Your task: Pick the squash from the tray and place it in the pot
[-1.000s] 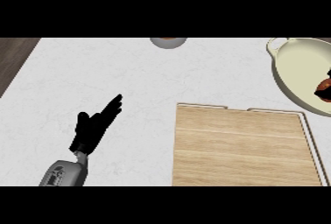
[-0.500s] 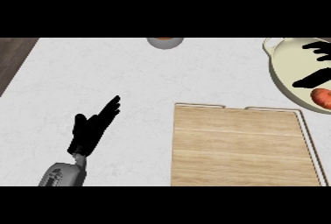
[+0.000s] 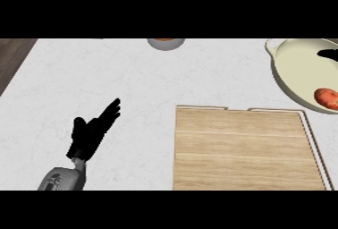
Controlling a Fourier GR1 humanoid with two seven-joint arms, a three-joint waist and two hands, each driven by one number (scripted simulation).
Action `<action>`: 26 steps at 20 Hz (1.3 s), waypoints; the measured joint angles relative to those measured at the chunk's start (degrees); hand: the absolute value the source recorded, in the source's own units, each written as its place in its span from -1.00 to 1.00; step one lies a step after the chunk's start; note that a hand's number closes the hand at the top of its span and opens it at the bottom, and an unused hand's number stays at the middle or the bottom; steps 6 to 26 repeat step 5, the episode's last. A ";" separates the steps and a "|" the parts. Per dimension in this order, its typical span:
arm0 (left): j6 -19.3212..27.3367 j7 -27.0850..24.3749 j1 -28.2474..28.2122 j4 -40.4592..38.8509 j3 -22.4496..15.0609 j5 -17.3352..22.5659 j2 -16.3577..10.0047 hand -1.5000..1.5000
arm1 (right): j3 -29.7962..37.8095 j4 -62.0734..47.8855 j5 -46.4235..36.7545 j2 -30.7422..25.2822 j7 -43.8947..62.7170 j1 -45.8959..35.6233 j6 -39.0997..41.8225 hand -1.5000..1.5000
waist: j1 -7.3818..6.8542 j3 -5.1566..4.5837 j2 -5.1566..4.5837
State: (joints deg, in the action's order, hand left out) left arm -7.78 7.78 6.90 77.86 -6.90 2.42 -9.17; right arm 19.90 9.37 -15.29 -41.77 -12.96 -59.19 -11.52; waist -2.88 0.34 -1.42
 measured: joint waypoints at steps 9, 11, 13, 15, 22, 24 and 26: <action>-0.13 0.09 -0.07 -0.03 0.35 0.15 -0.01 0.00 | 6.45 0.49 5.96 -4.48 -4.91 3.12 1.35 -1.00 | 0.53 -0.03 0.13; -0.13 0.09 -0.07 -0.03 0.35 0.15 -0.01 0.00 | 6.45 0.49 5.96 -4.48 -4.91 3.12 1.35 -1.00 | 0.53 -0.03 0.13; -0.13 0.09 -0.07 -0.03 0.35 0.15 -0.01 0.00 | 6.45 0.49 5.96 -4.48 -4.91 3.12 1.35 -1.00 | 0.53 -0.03 0.13; -0.13 0.09 -0.07 -0.03 0.35 0.15 -0.01 0.00 | 6.45 0.49 5.96 -4.48 -4.91 3.12 1.35 -1.00 | 0.53 -0.03 0.13; -0.13 0.09 -0.07 -0.03 0.35 0.15 -0.01 0.00 | 6.45 0.49 5.96 -4.48 -4.91 3.12 1.35 -1.00 | 0.53 -0.03 0.13; -0.13 0.09 -0.07 -0.03 0.35 0.15 -0.01 0.00 | 6.45 0.49 5.96 -4.48 -4.91 3.12 1.35 -1.00 | 0.53 -0.03 0.13; -0.13 0.09 -0.07 -0.03 0.35 0.15 -0.01 0.00 | 6.45 0.49 5.96 -4.48 -4.91 3.12 1.35 -1.00 | 0.53 -0.03 0.13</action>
